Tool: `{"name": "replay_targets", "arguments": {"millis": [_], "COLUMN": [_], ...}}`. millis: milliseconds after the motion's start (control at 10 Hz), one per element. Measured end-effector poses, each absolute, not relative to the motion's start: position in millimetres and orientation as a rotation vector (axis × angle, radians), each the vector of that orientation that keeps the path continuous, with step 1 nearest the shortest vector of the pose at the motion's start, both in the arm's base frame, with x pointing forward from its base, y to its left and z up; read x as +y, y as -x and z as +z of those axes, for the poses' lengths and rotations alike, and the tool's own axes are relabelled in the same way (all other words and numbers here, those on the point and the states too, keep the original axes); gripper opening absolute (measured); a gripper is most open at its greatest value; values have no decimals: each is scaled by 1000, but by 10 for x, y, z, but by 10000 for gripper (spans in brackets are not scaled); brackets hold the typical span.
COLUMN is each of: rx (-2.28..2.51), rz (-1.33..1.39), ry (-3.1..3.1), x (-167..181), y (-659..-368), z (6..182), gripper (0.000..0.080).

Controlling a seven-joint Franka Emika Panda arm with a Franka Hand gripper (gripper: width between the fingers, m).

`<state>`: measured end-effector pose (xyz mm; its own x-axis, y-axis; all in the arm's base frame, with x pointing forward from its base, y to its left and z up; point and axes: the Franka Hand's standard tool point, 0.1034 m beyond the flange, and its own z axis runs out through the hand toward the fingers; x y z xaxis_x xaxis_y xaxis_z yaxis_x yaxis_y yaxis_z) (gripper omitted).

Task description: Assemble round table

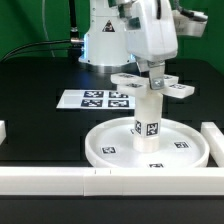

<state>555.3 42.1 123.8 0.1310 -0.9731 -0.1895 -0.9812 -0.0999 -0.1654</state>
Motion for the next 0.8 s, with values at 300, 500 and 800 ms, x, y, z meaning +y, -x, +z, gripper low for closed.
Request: {"name": "replay_targets", "arguments": {"millis": [300, 500, 800], "rx": [1901, 1854, 1490], "rz": [88, 80, 16], "ry": [2150, 2193, 2498], "x": [543, 541, 536], "y": [-5550, -5546, -5588], "z": [1438, 1421, 1429], "gripper": [647, 649, 649]}}
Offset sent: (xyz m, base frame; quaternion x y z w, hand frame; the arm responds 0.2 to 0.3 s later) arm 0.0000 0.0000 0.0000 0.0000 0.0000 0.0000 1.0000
